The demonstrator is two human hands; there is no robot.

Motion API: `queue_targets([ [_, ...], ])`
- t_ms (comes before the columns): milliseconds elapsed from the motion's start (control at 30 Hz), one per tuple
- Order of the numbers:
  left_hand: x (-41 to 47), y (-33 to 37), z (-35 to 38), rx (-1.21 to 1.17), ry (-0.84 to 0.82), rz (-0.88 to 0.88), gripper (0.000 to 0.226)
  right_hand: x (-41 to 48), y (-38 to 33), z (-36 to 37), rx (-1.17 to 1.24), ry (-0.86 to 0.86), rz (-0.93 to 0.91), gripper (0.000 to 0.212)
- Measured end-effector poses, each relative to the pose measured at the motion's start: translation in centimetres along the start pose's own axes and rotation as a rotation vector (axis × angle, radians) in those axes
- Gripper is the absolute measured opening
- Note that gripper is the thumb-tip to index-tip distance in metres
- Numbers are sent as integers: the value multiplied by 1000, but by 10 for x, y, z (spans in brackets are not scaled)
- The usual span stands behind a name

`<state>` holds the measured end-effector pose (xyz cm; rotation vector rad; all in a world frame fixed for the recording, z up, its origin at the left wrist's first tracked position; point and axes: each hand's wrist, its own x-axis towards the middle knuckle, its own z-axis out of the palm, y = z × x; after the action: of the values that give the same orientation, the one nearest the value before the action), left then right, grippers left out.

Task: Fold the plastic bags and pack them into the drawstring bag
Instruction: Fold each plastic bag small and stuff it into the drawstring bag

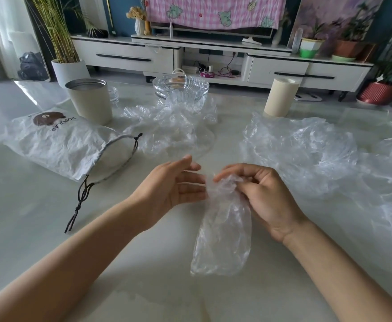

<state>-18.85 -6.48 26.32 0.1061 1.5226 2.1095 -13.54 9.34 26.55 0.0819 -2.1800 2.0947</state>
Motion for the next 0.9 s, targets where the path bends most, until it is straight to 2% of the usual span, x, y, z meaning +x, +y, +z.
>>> queue_targets([
  [33, 0, 1, 0, -39, -44, -78, 27, -1, 1, 2, -88, -1, -69, 47],
  [133, -2, -3, 0, 77, -189, -210, 48, -1, 6, 7, -217, 34, -196, 52],
  [200, -5, -3, 2, 94, -251, -233, 36, -2, 7, 10, -231, 71, -222, 52],
  [267, -6, -4, 2, 52, -238, -246, 21, -1, 6, 7, -143, 67, -171, 50],
  [367, -3, -5, -1, 78, -164, -197, 20, 2, 3, -3, 90, -2, -20, 29],
  [400, -1, -4, -4, 82, -116, -180, 19, 2, 4, -7, 88, 20, -24, 28],
  [434, -1, -3, -6, 81, -70, -165, 19, 0, 6, -10, -48, 56, -98, 37],
  [501, 2, 0, -9, 72, -3, -148, 24, -3, 9, -10, -627, 119, -368, 60],
  [534, 2, 1, -10, 55, 17, -143, 27, -4, 14, -7, -889, 97, -510, 69],
  [567, 1, 1, -10, 31, 26, -138, 27, -6, 18, -2, -1057, 55, -612, 76],
  [601, 0, 1, -9, 18, 30, -127, 24, -6, 19, 5, -1119, 10, -670, 79],
  [667, -1, 1, -9, 15, 22, -122, 22, -6, 22, 20, -1095, -28, -770, 66],
  [734, 0, 0, -9, -4, 21, -132, 23, -5, 23, 27, -952, -46, -828, 34],
  [801, 1, 0, -8, -11, 57, -94, 22, -6, 23, 26, -742, -55, -738, 13],
  [901, 1, -5, -6, 103, 65, 66, 14, -8, 15, 22, -422, -128, -451, 11],
])
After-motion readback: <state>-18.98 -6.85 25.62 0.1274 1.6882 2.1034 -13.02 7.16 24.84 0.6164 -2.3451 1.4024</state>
